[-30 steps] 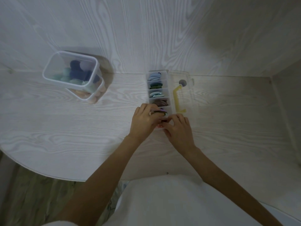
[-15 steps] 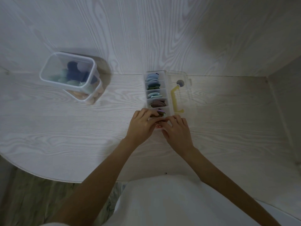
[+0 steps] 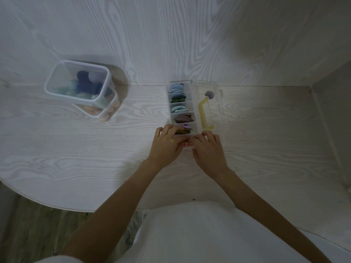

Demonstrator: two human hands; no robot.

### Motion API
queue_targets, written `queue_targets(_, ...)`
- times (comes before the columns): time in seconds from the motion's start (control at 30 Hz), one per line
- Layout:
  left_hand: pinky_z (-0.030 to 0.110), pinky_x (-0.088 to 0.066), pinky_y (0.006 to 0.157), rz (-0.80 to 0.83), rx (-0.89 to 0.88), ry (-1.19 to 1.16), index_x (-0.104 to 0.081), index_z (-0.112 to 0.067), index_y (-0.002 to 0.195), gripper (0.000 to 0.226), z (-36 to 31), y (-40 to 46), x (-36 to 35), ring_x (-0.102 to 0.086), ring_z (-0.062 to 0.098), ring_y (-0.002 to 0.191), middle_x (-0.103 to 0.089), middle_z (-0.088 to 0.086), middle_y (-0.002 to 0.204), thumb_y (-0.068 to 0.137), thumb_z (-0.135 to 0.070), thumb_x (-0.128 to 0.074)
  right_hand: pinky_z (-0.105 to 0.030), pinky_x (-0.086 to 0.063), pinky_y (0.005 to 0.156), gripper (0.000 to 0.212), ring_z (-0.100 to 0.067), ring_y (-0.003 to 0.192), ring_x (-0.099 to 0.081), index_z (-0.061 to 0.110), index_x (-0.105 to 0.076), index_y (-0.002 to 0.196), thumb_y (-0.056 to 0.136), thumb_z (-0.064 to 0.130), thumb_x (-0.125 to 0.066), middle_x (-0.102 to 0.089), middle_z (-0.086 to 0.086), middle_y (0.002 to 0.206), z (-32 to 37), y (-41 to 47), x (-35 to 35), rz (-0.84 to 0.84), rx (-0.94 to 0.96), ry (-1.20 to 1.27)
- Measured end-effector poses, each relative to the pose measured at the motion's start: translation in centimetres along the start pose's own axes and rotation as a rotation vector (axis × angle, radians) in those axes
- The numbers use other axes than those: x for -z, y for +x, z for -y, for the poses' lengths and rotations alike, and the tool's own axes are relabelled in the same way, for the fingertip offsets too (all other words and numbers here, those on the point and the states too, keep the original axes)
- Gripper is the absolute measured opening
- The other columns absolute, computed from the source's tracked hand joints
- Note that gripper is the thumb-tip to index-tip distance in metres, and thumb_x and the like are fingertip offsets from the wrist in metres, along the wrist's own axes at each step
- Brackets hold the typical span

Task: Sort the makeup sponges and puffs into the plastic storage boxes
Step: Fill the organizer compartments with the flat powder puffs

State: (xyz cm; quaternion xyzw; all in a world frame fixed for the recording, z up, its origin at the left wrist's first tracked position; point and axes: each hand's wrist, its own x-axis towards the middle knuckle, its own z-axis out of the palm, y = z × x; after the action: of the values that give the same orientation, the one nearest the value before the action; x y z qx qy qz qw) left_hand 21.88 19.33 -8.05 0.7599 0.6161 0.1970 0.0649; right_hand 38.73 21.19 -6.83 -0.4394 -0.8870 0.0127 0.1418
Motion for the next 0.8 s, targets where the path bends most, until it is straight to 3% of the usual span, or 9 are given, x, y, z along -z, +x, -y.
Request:
queue_targets(0.2,0.035,-0.039,0.087,-0.063,-0.006,-0.151,-0.064,-0.025,0.115,0.033,1.0,-1.0,0.1,-0.046,0.019,0.11,-0.058,0.002,0.121,0.084,-0.022,-0.052,-0.029,-0.028,0.085,0.026,-0.021,0.108,-0.042,0.018,-0.066,0.103,0.081,0.023,-0.052,-0.063,-0.003,0.111,-1.9,-1.3,1.4,-0.079,-0.238,0.243)
queue_targets(0.3,0.028,-0.039,0.091,-0.122,0.326,-0.317,-0.051,-0.02,0.13,0.045,0.9,-1.3,0.3,-0.045,0.017,0.112,-0.048,0.006,0.13,0.086,-0.023,-0.061,-0.036,-0.029,0.093,0.032,-0.028,0.12,-0.036,0.016,-0.061,0.116,0.084,0.017,-0.061,-0.048,-0.012,0.13,-3.7,-2.7,1.6,-0.117,-0.543,0.276)
queue_targets(0.37,0.02,-0.041,0.085,-0.095,0.591,-0.509,-0.042,-0.017,0.137,0.056,0.6,-1.3,0.3,-0.05,0.012,0.105,-0.046,0.004,0.13,0.086,-0.023,-0.065,-0.043,-0.029,0.1,0.043,-0.035,0.126,-0.033,0.013,-0.052,0.127,0.086,0.018,-0.062,-0.037,-0.018,0.138,-5.0,-3.1,1.3,-0.015,-0.762,0.317)
queue_targets(0.47,0.007,-0.043,0.074,-0.039,0.746,-0.745,-0.045,-0.014,0.136,0.05,0.1,-1.0,-0.2,-0.056,0.012,0.096,-0.054,0.008,0.127,0.089,-0.014,-0.061,-0.043,-0.04,0.098,0.053,-0.029,0.109,-0.051,0.012,-0.038,0.137,0.09,0.021,-0.06,-0.045,-0.018,0.13,-6.2,-2.8,0.9,0.112,-1.048,0.752)
queue_targets(0.53,0.004,-0.042,0.072,-0.045,0.753,-0.744,-0.049,-0.014,0.133,0.046,-0.3,-0.8,-0.4,-0.057,0.01,0.092,-0.056,0.007,0.124,0.089,-0.009,-0.06,-0.035,-0.053,0.079,0.054,-0.019,0.085,-0.059,0.01,-0.036,0.138,0.09,0.018,-0.06,-0.054,-0.016,0.115,-6.2,-1.9,1.2,0.029,-1.218,1.139)
queue_targets(0.57,0.003,-0.042,0.07,-0.044,0.754,-0.73,-0.05,-0.014,0.133,0.046,-0.7,-0.7,-0.2,-0.057,0.006,0.086,-0.056,0.004,0.122,0.088,-0.008,-0.061,-0.029,-0.053,0.071,0.052,-0.015,0.077,-0.058,0.009,-0.037,0.137,0.091,0.017,-0.06,-0.056,-0.015,0.109,-6.2,-1.7,1.5,-0.045,-1.259,1.25)
queue_targets(0.67,0.01,-0.048,0.069,-0.007,0.766,-0.72,-0.05,-0.012,0.131,0.046,-1.8,-0.7,-0.3,-0.058,0.003,0.078,-0.057,0.0,0.116,0.087,-0.009,-0.063,-0.022,-0.047,0.068,0.037,-0.009,0.073,-0.055,0.01,-0.05,0.129,0.096,0.027,-0.05,-0.057,-0.005,0.097,-5.8,-1.2,2.7,-0.25,-1.198,1.211)
queue_targets(0.73,0.027,-0.055,0.074,0.017,0.774,-0.806,-0.049,-0.011,0.131,0.047,-3.3,-0.8,-0.6,-0.062,0.013,0.083,-0.059,0.005,0.116,0.087,-0.007,-0.063,-0.019,-0.042,0.069,0.027,-0.007,0.073,-0.051,0.016,-0.06,0.115,0.099,0.028,-0.042,-0.055,0.002,0.087,-5.1,-1.1,4.3,-0.362,-1.053,1.16)
queue_targets(0.8,0.027,-0.056,0.073,0.134,0.717,-0.926,-0.044,-0.012,0.135,0.048,-5.4,-1.0,-1.0,-0.064,0.017,0.085,-0.06,0.006,0.113,0.09,-0.009,-0.059,-0.019,-0.039,0.074,0.025,-0.005,0.079,-0.051,0.02,-0.066,0.099,0.098,0.025,-0.041,-0.055,0.006,0.086,-4.5,-1.2,5.8,-0.359,-0.819,1.019)
